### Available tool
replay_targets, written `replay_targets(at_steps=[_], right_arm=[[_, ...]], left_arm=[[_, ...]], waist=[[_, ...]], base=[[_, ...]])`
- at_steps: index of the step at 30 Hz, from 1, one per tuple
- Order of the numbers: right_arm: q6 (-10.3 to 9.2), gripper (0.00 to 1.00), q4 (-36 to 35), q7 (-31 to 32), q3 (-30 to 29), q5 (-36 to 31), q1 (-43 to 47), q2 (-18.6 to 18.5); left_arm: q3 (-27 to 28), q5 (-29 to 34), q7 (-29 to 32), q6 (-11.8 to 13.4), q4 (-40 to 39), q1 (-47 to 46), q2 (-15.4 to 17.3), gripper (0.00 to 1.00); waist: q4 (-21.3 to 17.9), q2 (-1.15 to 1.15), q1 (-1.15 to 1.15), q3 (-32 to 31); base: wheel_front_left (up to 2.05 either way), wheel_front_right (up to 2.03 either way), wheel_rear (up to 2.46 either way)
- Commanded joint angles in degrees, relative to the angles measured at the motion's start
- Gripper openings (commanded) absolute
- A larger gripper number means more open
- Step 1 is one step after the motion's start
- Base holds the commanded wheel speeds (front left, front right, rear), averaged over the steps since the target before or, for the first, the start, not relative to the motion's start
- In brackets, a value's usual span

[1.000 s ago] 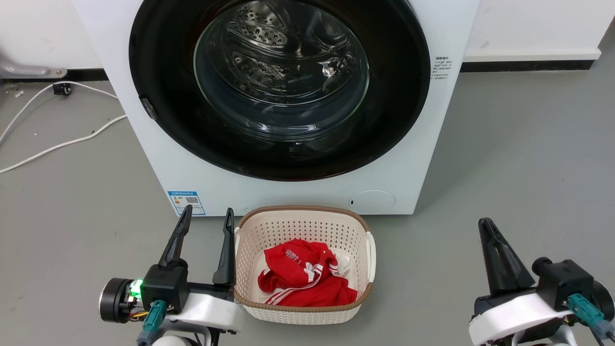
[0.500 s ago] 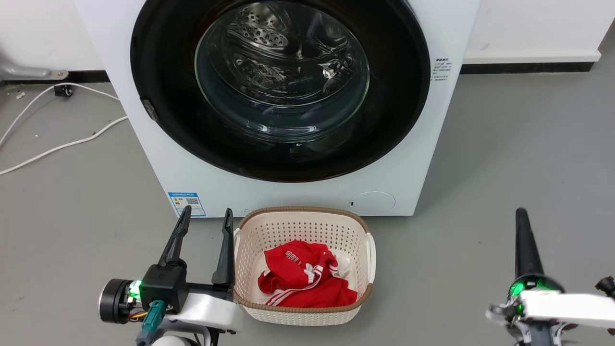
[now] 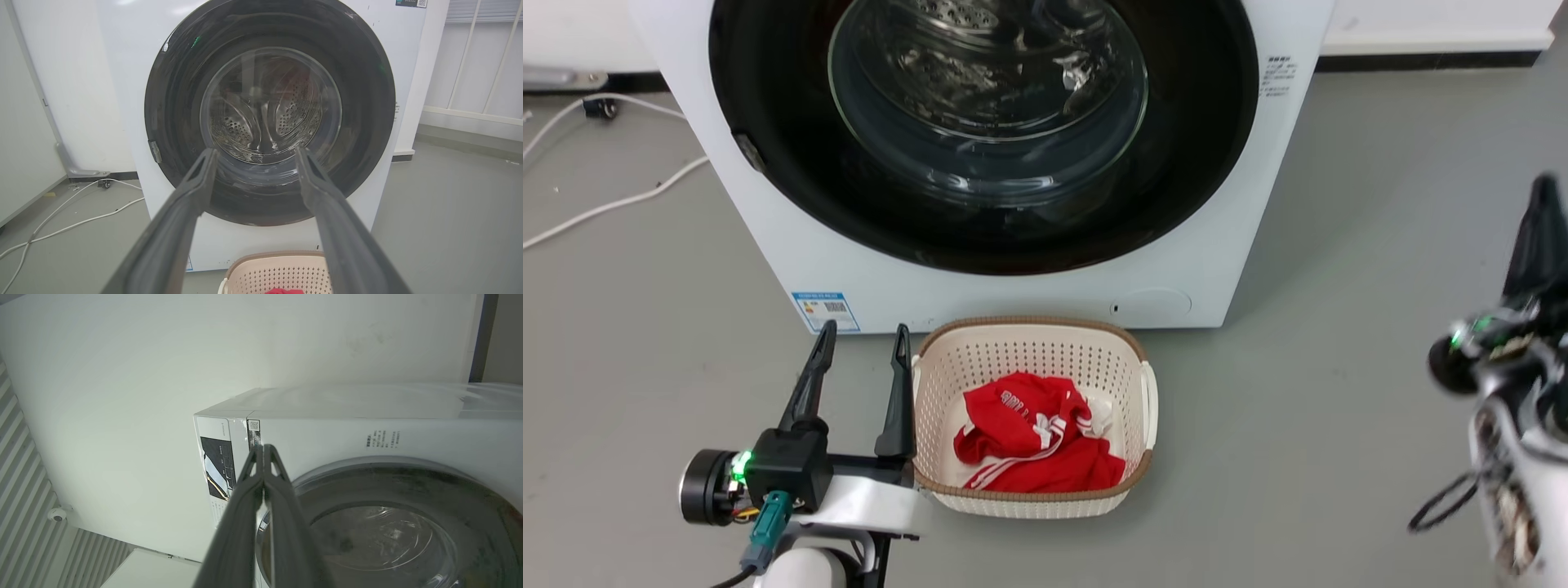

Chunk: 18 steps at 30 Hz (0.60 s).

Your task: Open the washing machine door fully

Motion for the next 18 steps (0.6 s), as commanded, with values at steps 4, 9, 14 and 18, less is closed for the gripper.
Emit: replay_targets(at_steps=[4,9,14,18], right_arm=[[0.0,0.0,7.3,2.4,1.7,2.3,-9.5,-4.5],[0.0,0.0,17.2,5.8,5.2,4.1,-20.8,-9.9],[0.0,0.0,26.9,9.9,10.4,3.7,-32.9,-14.6],[0.0,0.0,33.9,15.0,16.0,2.2,-42.1,-16.8]], left_arm=[[-0.1,-0.2,-0.2,-0.5,-0.8,-1.8,0.0,1.0],[-0.5,-0.1,-0.2,-0.9,-1.6,-3.7,-0.1,1.0],[-1.0,-0.3,-0.2,-1.1,-2.7,-6.3,-0.1,1.0],[-1.8,-0.4,-0.2,-1.1,-3.3,-8.2,-0.1,1.0]], waist=[[0.8,0.0,0.0,2.9],[2.3,0.0,0.0,6.0],[4.0,0.0,0.0,9.8],[5.0,0.0,0.0,12.2]], base=[[0.0,0.0,0.0],[0.0,0.0,0.0],[0.0,0.0,0.0],[0.0,0.0,0.0]])
